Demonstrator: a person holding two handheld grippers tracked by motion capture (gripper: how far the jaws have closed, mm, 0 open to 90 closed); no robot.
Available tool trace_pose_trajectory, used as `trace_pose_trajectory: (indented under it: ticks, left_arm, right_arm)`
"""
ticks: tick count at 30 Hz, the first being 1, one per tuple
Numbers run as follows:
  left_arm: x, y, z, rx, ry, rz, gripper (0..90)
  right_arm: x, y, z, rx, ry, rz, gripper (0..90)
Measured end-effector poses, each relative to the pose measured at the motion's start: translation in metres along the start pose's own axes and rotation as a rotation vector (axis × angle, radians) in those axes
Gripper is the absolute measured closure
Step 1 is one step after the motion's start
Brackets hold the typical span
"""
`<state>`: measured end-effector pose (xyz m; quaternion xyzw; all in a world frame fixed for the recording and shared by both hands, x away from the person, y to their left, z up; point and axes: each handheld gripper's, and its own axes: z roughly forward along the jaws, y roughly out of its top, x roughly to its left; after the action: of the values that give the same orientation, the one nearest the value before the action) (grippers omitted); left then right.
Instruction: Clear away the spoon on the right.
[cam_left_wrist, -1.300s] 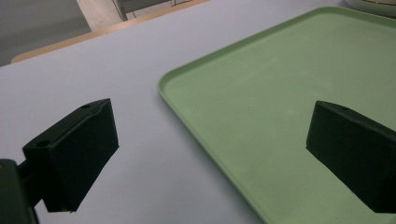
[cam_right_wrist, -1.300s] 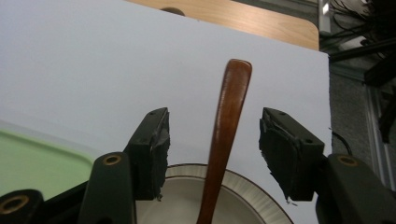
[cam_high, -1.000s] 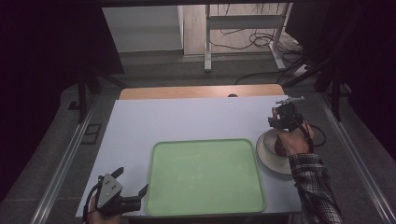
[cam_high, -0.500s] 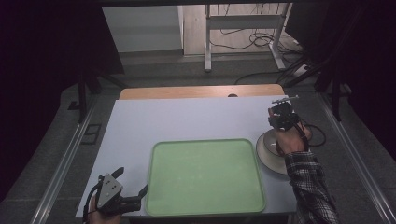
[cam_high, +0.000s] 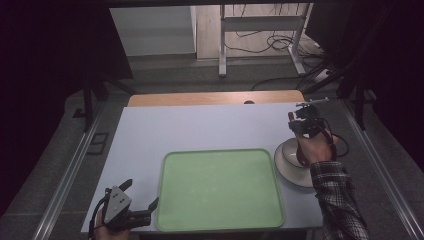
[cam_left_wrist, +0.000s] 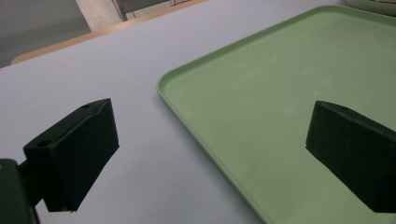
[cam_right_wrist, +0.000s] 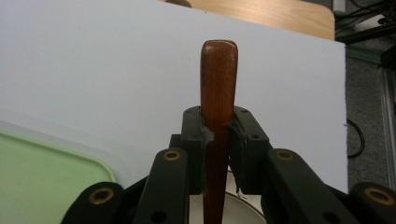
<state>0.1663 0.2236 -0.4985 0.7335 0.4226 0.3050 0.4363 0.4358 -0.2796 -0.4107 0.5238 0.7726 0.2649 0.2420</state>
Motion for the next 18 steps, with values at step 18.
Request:
trace_pose_trajectory:
  ticks: [18]
  left_arm:
    - [0.0,0.0,-0.001,-0.007,0.003,-0.003,2.2]
  right_arm:
    - [0.002,0.013,-0.047,-0.005,0.113,-0.028,77.0]
